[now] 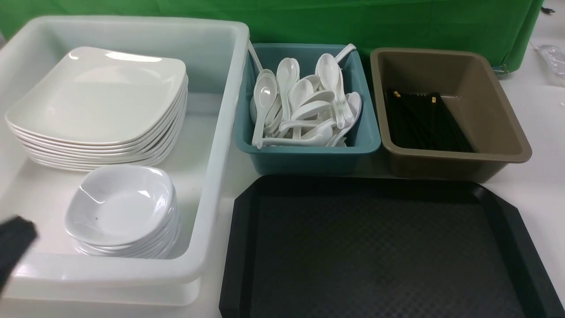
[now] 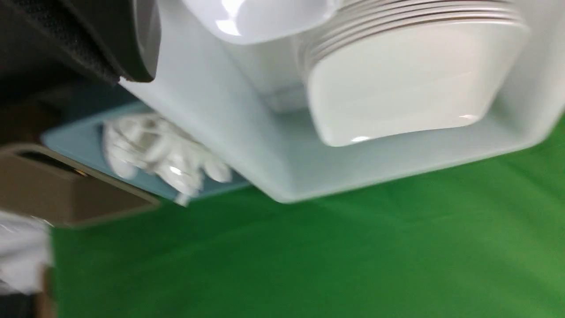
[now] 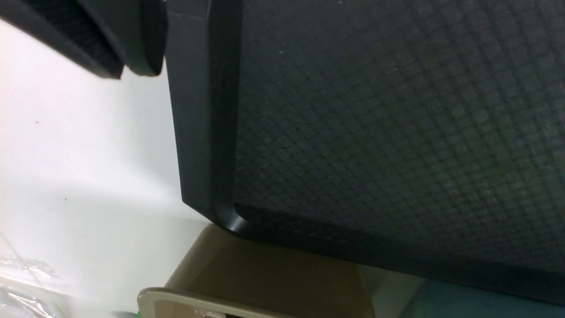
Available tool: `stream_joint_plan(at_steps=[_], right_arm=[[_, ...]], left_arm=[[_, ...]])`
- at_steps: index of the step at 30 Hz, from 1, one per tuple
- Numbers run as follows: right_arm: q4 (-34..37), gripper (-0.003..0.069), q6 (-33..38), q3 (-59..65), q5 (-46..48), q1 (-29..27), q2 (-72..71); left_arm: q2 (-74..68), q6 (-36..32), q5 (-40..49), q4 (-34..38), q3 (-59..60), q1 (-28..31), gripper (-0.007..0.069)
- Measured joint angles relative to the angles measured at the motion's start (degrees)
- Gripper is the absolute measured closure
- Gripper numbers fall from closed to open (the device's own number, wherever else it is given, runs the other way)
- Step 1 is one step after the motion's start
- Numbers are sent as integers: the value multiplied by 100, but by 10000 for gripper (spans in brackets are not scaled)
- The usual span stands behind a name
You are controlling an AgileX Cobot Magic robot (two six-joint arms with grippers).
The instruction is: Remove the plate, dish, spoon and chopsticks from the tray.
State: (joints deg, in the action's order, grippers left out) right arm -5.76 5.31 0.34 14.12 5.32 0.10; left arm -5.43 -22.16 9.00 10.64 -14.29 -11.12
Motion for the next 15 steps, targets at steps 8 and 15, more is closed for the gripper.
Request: stream_joint_plan(at_steps=[8,15], right_arm=[[0,569,1,0,0,0,0],[-5,569,1,0,0,0,0]], left_arm=[[533,1270,-331,-228,1455,1168,613],[533,1655,444,-233,1466,1217,613]])
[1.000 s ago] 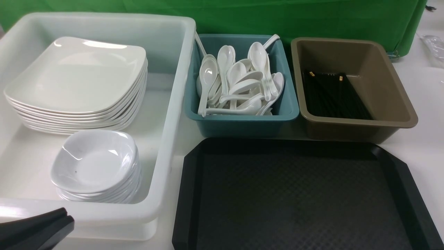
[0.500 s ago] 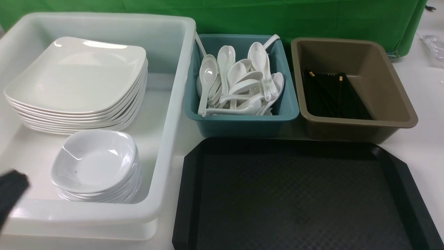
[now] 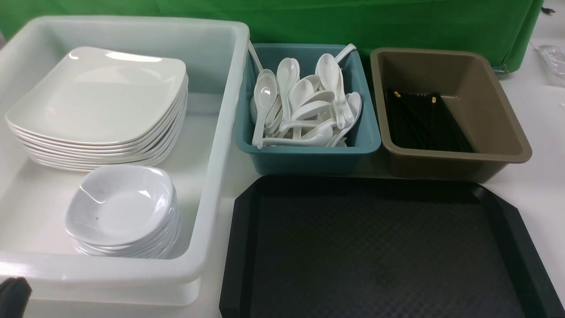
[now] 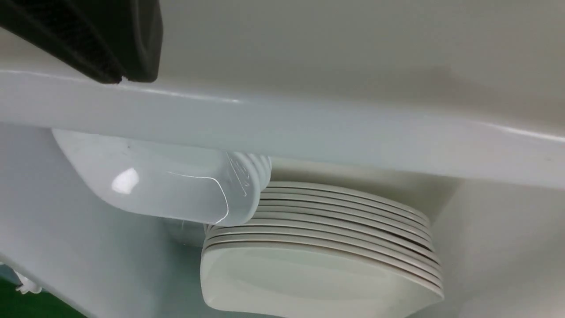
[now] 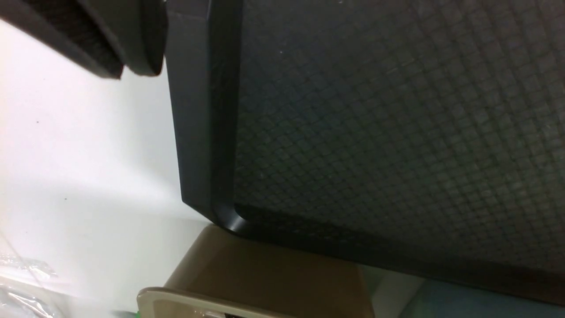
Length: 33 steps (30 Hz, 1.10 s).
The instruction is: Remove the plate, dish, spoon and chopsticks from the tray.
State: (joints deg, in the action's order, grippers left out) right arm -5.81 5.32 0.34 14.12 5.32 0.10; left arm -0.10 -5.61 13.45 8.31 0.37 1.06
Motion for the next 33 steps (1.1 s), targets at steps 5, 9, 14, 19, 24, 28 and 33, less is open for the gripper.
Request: stream_joint_plan(at_steps=[5,9,14,19,24,28,33], right_arm=[[0,566,0,0,0,0,-2],[0,555,0,0,0,0,-2],[0,539,0,0,0,0,-2],[0,524,0,0,0,0,-2],[0,510,0,0,0,0,-2],[0,498,0,0,0,0,-2],[0,493,0,0,0,0,-2]], left_arm=[[0,3,13,58,0,0,613],[0,3,18,62,0,0,613],[0,3,18,62,0,0,613],[0,3,18,70,0,0,613],[0,3,18,76,0,0,613],[0,3,18,76,0,0,613],[0,3,18,76,0,0,613]])
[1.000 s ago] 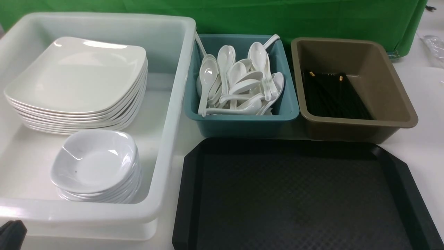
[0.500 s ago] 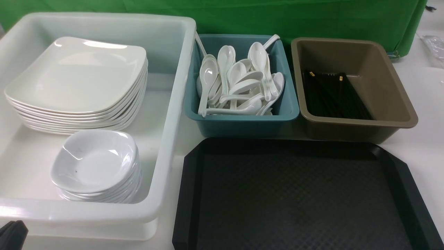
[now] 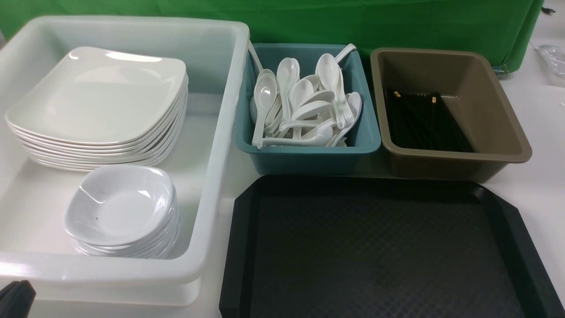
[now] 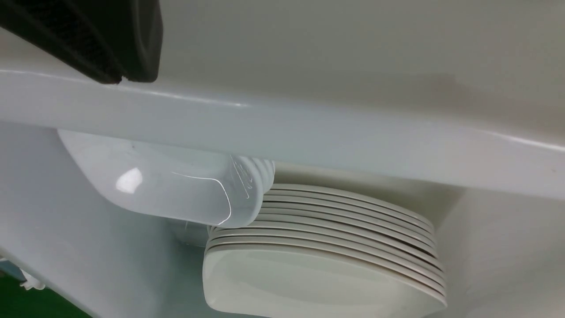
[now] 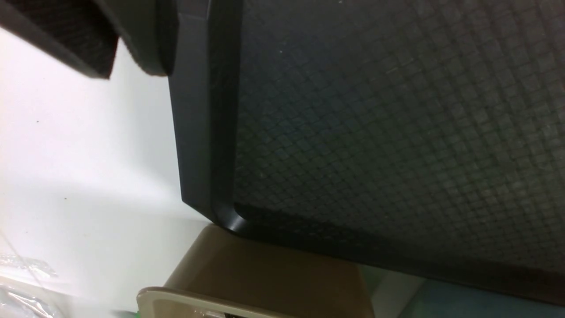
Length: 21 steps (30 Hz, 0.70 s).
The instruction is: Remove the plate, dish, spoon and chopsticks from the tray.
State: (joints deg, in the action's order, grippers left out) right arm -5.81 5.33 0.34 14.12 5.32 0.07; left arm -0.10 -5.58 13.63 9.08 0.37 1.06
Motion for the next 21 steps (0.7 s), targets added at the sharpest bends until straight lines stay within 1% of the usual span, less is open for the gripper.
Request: stream_joint_plan(at_steps=[21], right_arm=[[-5,447,4,0,0,0,0]], left_arm=[[0,-10,0,0,0,0,613]])
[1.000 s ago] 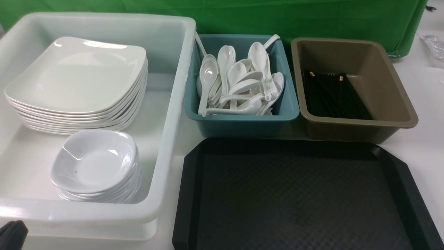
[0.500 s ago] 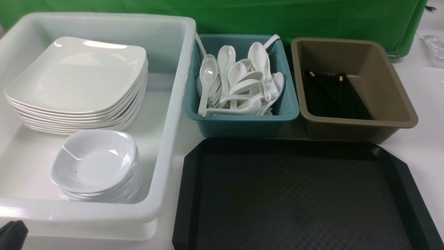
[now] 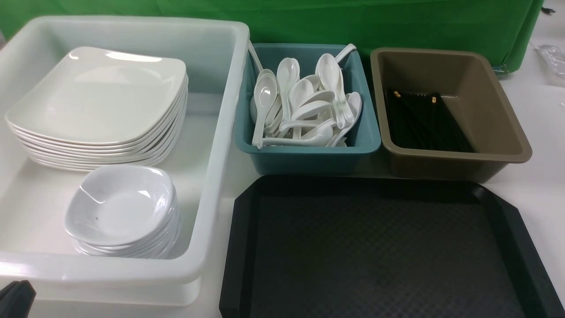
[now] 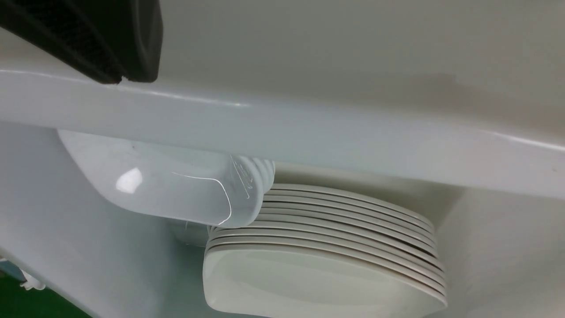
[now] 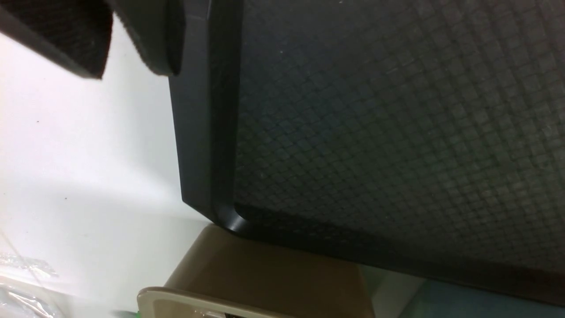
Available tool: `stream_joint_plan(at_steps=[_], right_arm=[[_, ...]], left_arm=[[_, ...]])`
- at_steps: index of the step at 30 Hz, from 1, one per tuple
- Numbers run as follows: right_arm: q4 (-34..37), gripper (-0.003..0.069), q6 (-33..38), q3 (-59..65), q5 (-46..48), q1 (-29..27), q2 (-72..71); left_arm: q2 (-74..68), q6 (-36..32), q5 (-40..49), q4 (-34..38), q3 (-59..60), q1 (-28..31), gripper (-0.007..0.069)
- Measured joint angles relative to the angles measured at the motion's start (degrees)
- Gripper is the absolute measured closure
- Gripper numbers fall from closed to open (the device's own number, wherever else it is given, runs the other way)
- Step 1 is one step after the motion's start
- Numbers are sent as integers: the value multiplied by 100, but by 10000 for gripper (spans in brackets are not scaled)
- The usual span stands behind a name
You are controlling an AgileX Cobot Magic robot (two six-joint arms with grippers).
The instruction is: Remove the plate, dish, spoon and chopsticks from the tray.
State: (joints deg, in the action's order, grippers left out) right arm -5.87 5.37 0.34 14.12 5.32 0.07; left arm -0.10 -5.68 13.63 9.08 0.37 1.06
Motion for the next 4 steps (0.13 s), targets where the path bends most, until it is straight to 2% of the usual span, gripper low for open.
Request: stream_joint_plan(at_steps=[4], right_arm=[[0,441,0,0,0,0,0]], left_arm=[[0,-1,0,0,0,0,613]])
